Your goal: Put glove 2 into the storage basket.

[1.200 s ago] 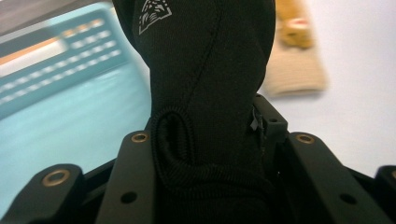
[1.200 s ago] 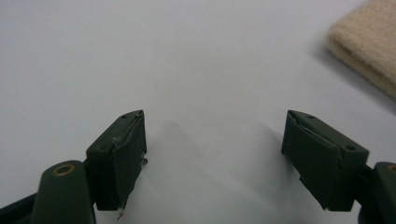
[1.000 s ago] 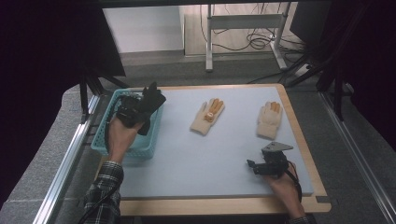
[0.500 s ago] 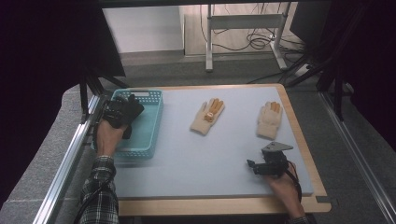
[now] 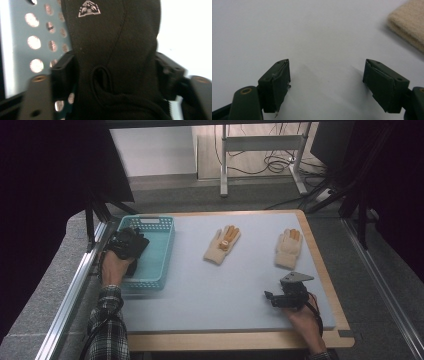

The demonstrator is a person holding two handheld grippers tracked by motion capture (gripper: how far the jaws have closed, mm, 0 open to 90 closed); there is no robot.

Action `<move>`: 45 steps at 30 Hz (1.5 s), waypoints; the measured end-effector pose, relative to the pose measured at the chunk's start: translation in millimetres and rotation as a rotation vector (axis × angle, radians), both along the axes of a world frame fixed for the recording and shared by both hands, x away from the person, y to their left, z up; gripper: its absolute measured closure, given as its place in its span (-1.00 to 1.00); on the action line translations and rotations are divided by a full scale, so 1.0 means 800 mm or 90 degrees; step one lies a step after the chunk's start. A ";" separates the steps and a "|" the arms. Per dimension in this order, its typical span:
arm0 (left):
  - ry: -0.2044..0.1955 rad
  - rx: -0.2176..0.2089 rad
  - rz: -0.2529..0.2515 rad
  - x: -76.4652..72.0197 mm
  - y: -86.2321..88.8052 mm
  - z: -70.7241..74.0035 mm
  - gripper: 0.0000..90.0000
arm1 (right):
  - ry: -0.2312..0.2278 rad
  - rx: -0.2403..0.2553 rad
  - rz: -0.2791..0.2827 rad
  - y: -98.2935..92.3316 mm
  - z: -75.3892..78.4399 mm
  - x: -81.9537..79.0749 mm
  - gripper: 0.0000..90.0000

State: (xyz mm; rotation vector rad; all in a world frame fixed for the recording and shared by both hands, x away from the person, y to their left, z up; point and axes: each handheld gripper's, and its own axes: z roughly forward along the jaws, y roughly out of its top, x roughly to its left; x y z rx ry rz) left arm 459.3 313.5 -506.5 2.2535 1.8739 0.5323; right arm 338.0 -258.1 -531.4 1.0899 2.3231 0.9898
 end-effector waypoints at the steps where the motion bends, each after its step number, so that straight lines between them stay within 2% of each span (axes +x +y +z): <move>1: 0.006 -0.006 0.000 0.000 -0.001 0.001 -0.56 | 0.000 0.000 0.000 0.000 0.000 0.000 -0.53; 4: 0.015 -0.020 -0.001 -0.001 -0.002 0.004 -0.73 | 0.000 0.000 0.000 0.000 0.000 0.000 -0.53; 8: -0.004 -0.041 -0.004 -0.007 0.000 0.014 -0.83 | 0.000 0.000 0.000 0.000 0.000 0.000 -0.53; 14: -0.055 -0.120 -0.020 -0.023 0.014 0.037 -0.85 | 0.000 0.000 0.000 0.000 0.000 0.000 -0.53; 18: -0.079 -0.154 -0.036 -0.033 0.018 0.044 -0.87 | 0.000 0.000 0.000 0.000 0.000 0.000 -0.53; 23: -0.117 -0.211 -0.065 -0.045 0.015 0.050 -0.87 | 0.000 0.000 0.000 0.000 0.000 0.000 -0.53; 26: -0.129 -0.221 -0.089 -0.050 0.006 0.053 -0.90 | 0.000 0.000 0.000 0.000 0.000 0.000 -0.53; 33: -0.149 -0.204 -0.139 -0.056 -0.018 0.061 -0.96 | 0.000 0.000 0.000 0.000 0.000 0.000 -0.53; 45: -0.188 -0.232 -0.207 -0.068 -0.059 0.076 -1.00 | 0.001 0.000 0.000 0.000 0.000 0.000 -0.53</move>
